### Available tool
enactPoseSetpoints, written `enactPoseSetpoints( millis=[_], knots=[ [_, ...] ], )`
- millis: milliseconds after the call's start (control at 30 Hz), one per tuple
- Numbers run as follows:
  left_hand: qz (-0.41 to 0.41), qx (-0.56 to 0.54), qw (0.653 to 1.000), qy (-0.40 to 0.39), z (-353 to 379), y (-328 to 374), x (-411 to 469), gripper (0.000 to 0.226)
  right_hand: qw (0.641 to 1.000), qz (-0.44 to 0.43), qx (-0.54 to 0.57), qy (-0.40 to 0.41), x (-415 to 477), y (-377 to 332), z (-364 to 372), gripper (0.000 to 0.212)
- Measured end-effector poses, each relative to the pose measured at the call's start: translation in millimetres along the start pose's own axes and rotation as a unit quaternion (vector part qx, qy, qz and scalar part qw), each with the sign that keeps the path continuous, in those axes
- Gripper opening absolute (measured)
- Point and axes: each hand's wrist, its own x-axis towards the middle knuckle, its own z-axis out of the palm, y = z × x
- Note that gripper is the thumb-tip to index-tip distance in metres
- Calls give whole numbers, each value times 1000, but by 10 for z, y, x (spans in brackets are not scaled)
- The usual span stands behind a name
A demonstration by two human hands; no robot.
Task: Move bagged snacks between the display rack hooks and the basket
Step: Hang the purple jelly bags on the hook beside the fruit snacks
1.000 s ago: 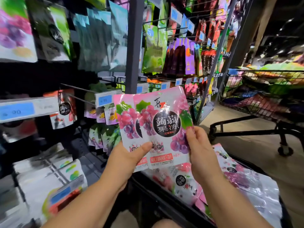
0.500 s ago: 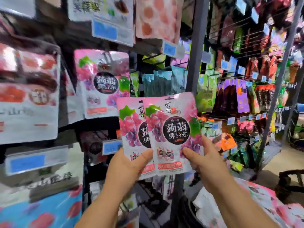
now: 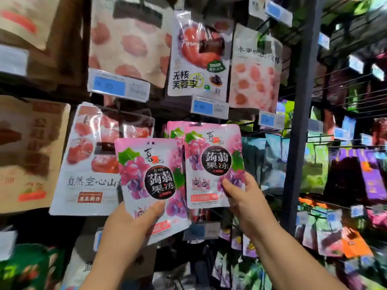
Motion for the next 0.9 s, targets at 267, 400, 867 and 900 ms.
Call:
enactPoseSetpoints(
  millis=[267, 400, 867, 900],
  knots=[
    [0, -20, 999, 43, -114, 30, 31, 27, 1000, -11, 13, -3, 205, 8, 228, 32],
    [-22, -20, 998, 61, -141, -15, 74, 34, 1000, -15, 15, -13, 208, 55, 230, 31],
    [-16, -25, 998, 64, -141, -119, 145, 33, 1000, -10, 23, -14, 337, 47, 284, 32],
    [-17, -26, 997, 66, -147, -124, 142, 31, 1000, -6, 19, -18, 345, 44, 294, 31]
  ],
)
